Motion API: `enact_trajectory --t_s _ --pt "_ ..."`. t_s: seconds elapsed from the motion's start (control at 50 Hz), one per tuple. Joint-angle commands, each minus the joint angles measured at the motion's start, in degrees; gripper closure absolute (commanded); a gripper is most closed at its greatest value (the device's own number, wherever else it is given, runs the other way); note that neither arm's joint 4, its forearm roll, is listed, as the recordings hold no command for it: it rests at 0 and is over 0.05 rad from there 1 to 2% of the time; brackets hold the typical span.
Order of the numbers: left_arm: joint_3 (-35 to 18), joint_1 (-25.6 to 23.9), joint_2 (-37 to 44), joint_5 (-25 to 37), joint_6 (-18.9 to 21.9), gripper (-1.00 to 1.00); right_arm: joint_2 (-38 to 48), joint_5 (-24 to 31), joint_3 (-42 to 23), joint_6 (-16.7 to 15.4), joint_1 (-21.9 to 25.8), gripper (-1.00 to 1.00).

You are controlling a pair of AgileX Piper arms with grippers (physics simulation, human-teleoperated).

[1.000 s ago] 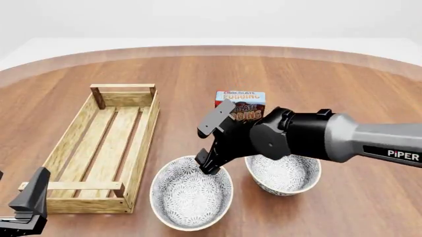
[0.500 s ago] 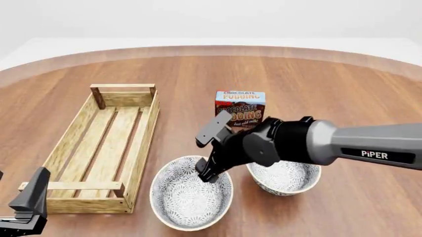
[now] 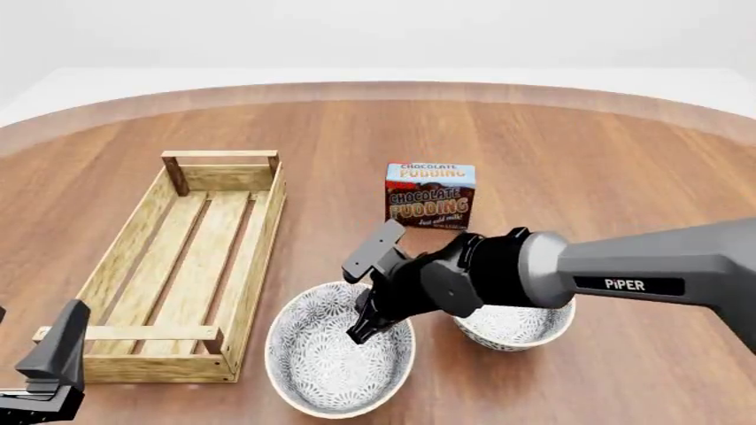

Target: Stack the left bowl on the right bowl and place them in the tray.

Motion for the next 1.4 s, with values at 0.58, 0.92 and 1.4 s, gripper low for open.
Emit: enact_trajectory --t_s 0.58,0.92,1.4 --pt "0.0 0.0 0.0 0.0 0.0 -1.0 -9.4 5.8 -1.9 -4.7 -2.9 1.0" --pt "0.0 0.0 0.0 0.0 0.0 -1.0 -15.6 9.7 -4.2 -6.9 -4.1 1.0" --pt "0.0 0.0 0.0 0.0 0.0 -1.0 -30.8 10.8 -6.9 -4.7 -18.0 1.0"
